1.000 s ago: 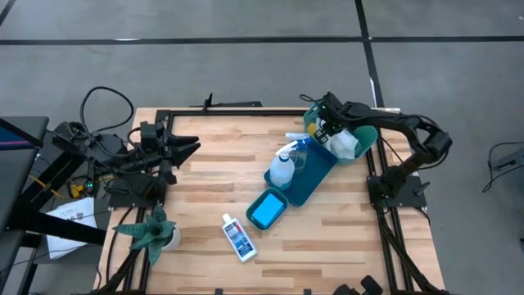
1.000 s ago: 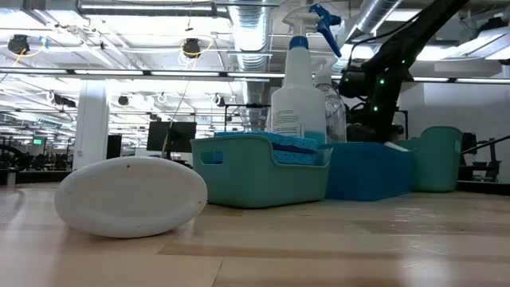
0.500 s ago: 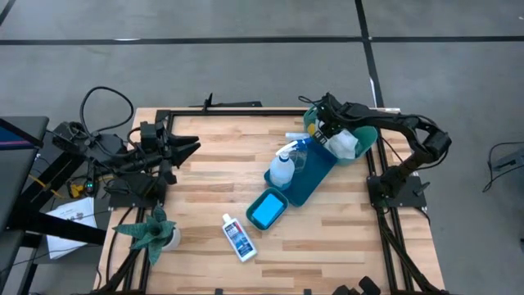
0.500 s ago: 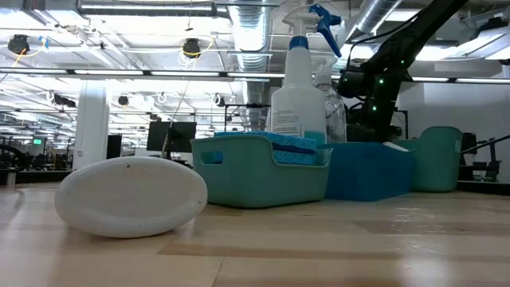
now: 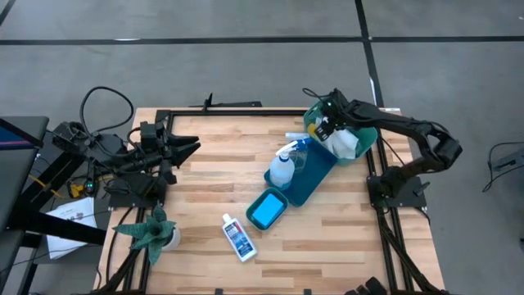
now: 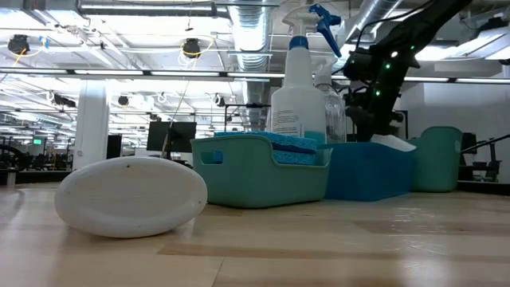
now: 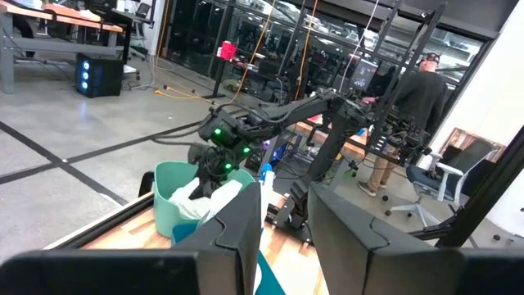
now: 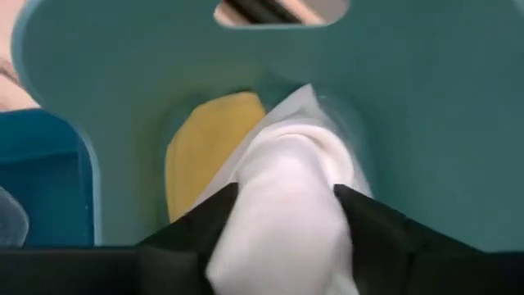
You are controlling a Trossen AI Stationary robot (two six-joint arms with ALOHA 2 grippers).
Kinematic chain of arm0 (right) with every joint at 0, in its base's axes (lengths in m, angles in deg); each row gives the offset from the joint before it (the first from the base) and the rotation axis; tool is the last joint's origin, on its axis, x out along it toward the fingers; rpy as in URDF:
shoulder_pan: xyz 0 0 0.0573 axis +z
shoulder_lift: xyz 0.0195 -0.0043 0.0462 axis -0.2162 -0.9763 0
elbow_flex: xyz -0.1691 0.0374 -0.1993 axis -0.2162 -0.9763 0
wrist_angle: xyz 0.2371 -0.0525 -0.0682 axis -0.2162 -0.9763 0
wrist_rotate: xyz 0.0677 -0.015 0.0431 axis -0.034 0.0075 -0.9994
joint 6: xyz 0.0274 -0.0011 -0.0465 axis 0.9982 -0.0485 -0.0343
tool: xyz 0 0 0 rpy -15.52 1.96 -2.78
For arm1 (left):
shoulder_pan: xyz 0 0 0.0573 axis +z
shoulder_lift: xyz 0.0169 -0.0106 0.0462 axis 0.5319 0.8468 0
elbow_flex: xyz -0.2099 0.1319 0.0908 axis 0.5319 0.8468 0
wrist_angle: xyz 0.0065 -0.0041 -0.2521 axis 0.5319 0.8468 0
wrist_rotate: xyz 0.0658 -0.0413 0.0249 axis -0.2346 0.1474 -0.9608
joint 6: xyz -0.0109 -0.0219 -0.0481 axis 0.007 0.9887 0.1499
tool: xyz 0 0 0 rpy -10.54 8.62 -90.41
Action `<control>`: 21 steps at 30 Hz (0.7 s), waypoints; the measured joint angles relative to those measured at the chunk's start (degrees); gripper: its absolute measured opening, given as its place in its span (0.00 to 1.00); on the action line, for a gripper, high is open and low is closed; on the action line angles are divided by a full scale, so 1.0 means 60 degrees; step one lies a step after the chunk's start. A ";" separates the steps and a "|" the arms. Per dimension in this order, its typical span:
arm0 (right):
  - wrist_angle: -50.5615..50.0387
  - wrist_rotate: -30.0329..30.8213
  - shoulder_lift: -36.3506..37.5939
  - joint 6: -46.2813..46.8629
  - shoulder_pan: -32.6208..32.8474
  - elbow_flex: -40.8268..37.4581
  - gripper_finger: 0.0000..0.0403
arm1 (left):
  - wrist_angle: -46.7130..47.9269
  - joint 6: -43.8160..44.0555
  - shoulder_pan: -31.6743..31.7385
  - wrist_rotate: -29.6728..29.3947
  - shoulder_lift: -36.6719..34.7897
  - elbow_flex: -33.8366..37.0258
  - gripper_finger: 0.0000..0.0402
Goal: Pick & Place Kitchen Items
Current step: Put the white microfiber cloth into the top green bin
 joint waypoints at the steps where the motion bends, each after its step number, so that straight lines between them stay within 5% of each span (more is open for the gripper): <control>1: -0.0021 0.0100 0.0106 0.0019 0.0003 0.0000 0.49 | 0.0000 -0.0002 0.0000 0.0000 0.0000 0.0000 0.25; 6: -0.0287 0.0421 0.0719 0.0133 -0.0040 0.0000 0.60 | 0.0000 0.0000 -0.0001 0.0001 0.0000 0.0000 0.25; 12: -0.0478 0.0789 0.1686 0.1148 -0.0055 0.0000 0.60 | -0.0001 -0.0002 0.0000 0.0004 0.0073 0.0000 0.25; 16: -0.0748 0.1088 0.2093 0.2077 -0.0058 0.0004 0.51 | -0.0056 -0.0006 0.0000 0.0000 0.0198 -0.0007 0.25; 21: -0.1182 0.0778 0.2100 0.2497 -0.0055 0.0004 0.25 | -0.0062 -0.0013 -0.0003 0.0004 0.0329 -0.0007 0.25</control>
